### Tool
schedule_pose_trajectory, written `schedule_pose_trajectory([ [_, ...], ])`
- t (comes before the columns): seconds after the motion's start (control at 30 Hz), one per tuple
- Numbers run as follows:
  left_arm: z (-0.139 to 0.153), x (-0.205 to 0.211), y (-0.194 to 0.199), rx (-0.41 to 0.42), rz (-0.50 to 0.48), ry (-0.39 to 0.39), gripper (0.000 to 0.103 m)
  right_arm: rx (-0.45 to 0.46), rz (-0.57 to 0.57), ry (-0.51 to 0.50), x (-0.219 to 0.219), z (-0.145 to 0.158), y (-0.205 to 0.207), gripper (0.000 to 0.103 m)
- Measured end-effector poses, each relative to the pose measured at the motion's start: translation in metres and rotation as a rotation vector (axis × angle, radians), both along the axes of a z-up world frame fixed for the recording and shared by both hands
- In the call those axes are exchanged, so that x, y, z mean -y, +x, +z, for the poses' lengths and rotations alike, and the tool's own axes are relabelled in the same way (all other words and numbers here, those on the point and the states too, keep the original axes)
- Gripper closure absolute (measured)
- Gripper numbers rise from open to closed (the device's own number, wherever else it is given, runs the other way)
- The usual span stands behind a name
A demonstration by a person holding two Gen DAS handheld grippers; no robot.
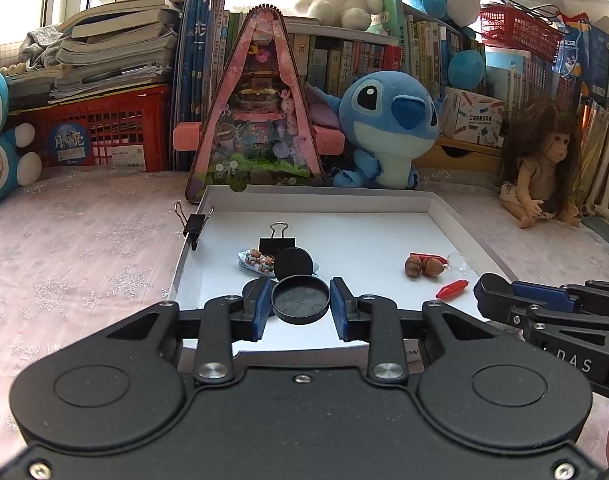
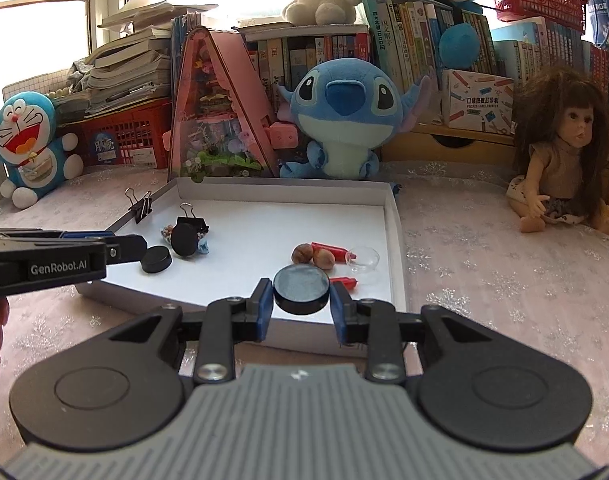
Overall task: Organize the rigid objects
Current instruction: 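Carry the lid in left gripper into the tray while right gripper carries the puck there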
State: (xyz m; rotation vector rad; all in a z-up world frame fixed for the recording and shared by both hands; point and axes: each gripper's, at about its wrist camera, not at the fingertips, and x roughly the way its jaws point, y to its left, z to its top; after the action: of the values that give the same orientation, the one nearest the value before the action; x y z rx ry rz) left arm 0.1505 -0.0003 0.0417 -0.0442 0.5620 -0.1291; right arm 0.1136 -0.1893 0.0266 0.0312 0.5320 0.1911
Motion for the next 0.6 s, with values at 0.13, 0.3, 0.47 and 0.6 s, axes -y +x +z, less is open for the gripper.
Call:
schedule_pose_trajectory([
  [0.13, -0.006, 0.006, 0.015, -0.016, 0.018, 0.008, 0.073, -0.018, -0.005, 0.013, -0.003, -0.005, 0.015, 0.067],
  [0.3, -0.015, 0.012, 0.032, -0.031, 0.036, 0.02, 0.073, -0.047, -0.013, 0.016, -0.007, -0.014, 0.034, 0.067],
  [0.47, -0.023, 0.019, 0.043, -0.041, 0.024, 0.034, 0.073, -0.083, -0.019, 0.04, -0.009, -0.023, 0.049, 0.067],
  [0.6, -0.029, 0.02, 0.052, -0.052, 0.031, 0.047, 0.073, -0.093, -0.001, 0.004, -0.014, -0.027, 0.058, 0.067],
])
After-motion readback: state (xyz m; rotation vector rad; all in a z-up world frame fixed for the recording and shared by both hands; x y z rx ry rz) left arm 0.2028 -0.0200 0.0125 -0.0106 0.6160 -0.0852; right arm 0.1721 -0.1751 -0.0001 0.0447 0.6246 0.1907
